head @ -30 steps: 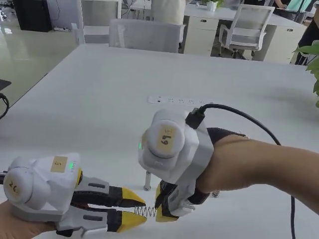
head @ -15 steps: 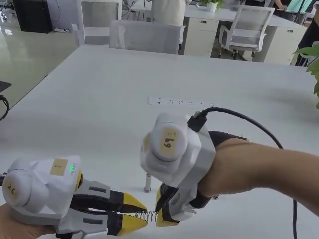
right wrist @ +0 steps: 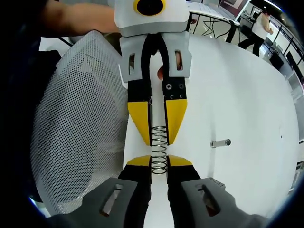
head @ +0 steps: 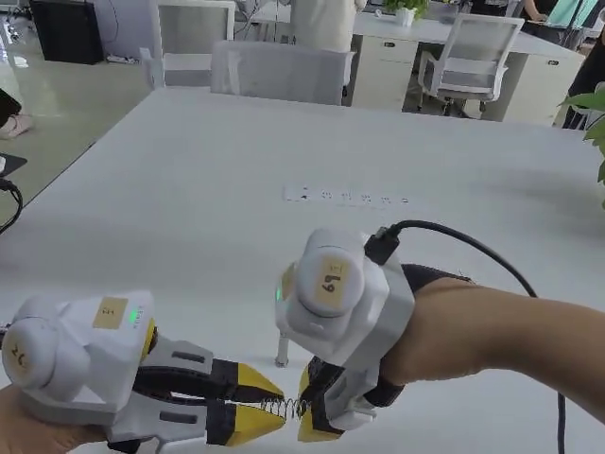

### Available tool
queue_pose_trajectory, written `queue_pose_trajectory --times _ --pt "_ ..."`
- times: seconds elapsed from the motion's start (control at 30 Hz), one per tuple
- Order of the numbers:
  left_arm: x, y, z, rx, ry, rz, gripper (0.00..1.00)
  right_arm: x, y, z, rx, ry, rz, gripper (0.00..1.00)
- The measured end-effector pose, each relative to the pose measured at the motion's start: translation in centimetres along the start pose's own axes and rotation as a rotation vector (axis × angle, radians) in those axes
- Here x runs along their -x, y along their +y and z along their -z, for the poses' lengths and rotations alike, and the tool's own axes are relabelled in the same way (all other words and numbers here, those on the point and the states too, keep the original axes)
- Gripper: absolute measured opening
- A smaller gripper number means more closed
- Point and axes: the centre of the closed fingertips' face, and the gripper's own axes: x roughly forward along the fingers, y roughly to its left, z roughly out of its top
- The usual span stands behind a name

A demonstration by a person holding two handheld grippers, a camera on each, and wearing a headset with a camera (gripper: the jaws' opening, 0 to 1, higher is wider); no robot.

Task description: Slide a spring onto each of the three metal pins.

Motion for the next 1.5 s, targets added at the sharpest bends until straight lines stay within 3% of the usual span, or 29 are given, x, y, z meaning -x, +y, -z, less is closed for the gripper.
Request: queue_pose_trajectory --times 0.47,1.1,1.5 --pt "-0.1 0.2 0.1 0.006 -0.005 -0.004 0.03 1.0 -0.2 -0.3 -0.007 0.000 0.017 0.08" --pt "-0.4 0.2 0.3 -0.006 0.002 -0.002 0.03 3.2 -0.1 -3.0 0.002 -0.028 0.037 0.08" --pt "-0.7 0.2 0.1 -0.022 -0.007 -0.001 0.03 3.4 -0.1 -3.4 -0.004 -0.004 0.035 0.07"
